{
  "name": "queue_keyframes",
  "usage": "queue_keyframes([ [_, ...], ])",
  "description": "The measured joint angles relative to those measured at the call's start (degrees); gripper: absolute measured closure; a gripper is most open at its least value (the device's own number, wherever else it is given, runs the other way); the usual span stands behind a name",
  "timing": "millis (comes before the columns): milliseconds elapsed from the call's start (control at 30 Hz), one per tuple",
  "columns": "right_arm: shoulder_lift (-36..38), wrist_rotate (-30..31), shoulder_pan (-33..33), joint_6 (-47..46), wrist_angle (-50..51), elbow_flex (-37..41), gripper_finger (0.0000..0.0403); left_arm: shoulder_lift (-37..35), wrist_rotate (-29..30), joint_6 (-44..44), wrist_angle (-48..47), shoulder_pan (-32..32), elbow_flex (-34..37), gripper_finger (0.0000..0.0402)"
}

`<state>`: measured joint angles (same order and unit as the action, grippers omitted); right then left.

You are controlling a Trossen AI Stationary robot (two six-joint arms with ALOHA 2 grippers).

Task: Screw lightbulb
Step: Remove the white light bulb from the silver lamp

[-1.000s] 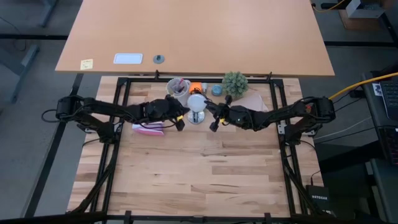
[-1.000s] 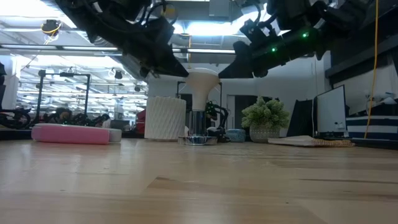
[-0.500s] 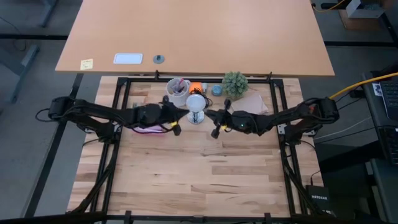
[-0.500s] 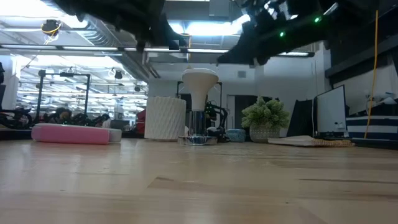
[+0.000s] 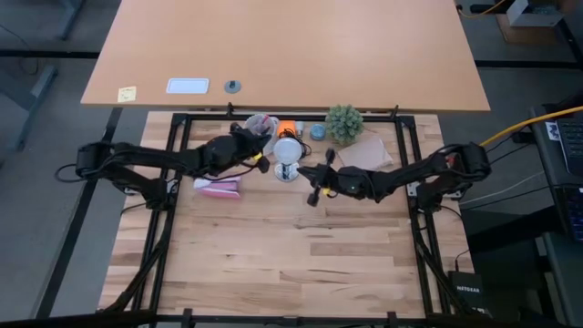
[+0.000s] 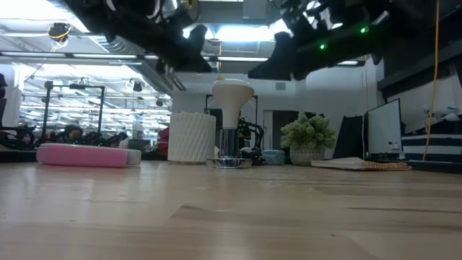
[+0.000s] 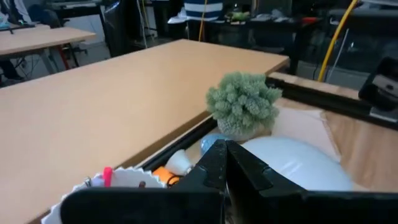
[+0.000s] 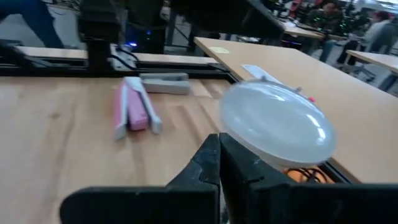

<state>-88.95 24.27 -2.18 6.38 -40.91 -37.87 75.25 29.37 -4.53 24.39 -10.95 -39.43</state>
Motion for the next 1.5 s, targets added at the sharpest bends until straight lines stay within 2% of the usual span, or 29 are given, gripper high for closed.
queue_keyframes([
  [400, -1.4, -2.4, 6.7, -0.1, 0.2, 0.0, 0.0400, 6.9, -3.2, -3.2, 2.1, -1.6, 0.0, 0.0401],
  [1100, -1.4, -2.5, 11.8, -0.1, 0.4, 0.0, 0.0400, 6.5, -5.0, -7.5, 2.0, 5.8, 0.0, 0.0401],
  [1333, -1.0, -0.5, 12.3, 0.5, -0.3, 0.0, 0.0400, 6.5, -4.8, -4.1, 7.1, 5.6, 0.1, 0.0401],
  [1500, 3.2, -0.3, 11.2, 1.6, -1.1, 0.0, 0.0400, 4.4, -2.3, -1.1, 9.4, 4.8, 0.1, 0.0400],
])
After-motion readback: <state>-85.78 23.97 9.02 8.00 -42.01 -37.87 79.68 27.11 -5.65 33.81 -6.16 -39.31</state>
